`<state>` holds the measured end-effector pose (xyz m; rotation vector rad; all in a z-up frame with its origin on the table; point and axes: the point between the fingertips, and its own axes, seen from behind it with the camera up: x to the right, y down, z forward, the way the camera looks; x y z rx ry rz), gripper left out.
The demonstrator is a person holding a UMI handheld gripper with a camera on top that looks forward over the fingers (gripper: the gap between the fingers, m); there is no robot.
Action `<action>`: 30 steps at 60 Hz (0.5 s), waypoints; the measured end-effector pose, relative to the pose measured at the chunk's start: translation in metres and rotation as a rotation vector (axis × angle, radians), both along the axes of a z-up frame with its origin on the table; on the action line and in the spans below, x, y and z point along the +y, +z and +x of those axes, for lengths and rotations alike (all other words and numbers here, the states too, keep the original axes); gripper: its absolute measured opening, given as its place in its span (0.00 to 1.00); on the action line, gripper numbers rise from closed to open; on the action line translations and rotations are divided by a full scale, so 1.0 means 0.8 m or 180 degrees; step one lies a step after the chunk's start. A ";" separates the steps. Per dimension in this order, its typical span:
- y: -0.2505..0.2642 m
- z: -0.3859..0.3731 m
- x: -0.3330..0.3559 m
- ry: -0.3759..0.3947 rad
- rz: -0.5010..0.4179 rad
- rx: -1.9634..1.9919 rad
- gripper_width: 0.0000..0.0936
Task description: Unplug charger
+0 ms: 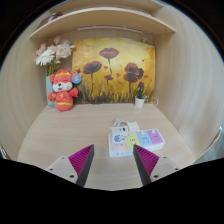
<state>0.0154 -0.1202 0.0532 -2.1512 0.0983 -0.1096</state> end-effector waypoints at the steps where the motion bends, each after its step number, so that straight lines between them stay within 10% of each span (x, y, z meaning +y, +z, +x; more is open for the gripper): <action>1: 0.001 0.003 0.005 -0.0002 0.0009 0.0001 0.83; 9: -0.011 0.027 0.081 0.0066 0.0121 0.0066 0.68; 14: -0.028 0.027 0.088 0.0129 0.0051 0.0117 0.36; 30: -0.023 0.030 0.092 0.0119 0.0058 -0.0013 0.18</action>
